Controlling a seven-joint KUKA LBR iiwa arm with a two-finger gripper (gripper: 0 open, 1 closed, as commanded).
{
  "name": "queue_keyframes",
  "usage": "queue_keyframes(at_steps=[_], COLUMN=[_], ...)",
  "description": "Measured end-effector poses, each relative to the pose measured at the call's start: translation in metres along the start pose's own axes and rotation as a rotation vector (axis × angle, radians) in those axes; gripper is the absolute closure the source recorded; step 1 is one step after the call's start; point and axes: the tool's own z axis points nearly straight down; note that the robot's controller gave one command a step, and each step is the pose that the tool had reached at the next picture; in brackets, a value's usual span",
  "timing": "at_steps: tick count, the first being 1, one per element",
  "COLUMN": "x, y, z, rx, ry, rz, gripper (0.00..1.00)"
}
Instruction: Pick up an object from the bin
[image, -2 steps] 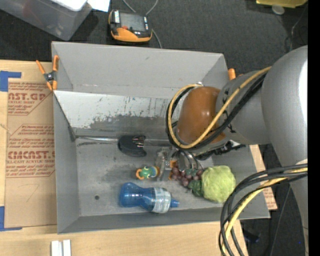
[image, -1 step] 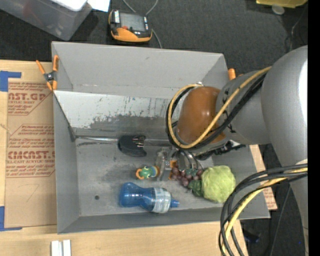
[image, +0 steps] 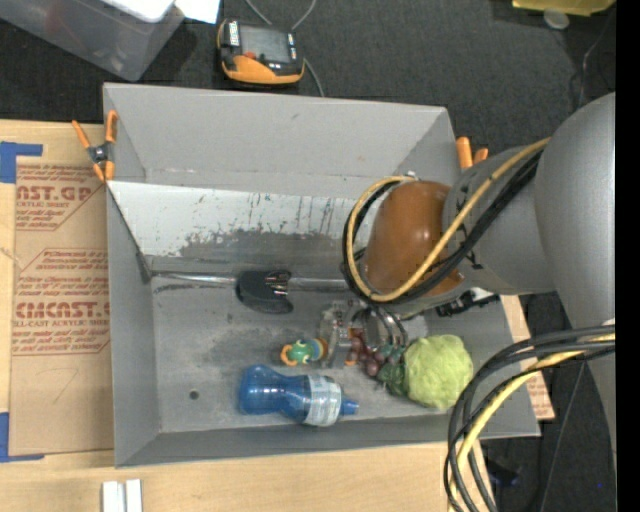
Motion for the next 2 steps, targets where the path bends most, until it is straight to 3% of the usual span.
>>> queue_keyframes(at_steps=[1,2], x=[0.0,0.023], y=[0.0,-0.02], z=[0.0,-0.001], rx=[0.0,-0.001], ry=[0.0,-0.007], rz=[0.0,-0.413], gripper=[1.0,1.0])
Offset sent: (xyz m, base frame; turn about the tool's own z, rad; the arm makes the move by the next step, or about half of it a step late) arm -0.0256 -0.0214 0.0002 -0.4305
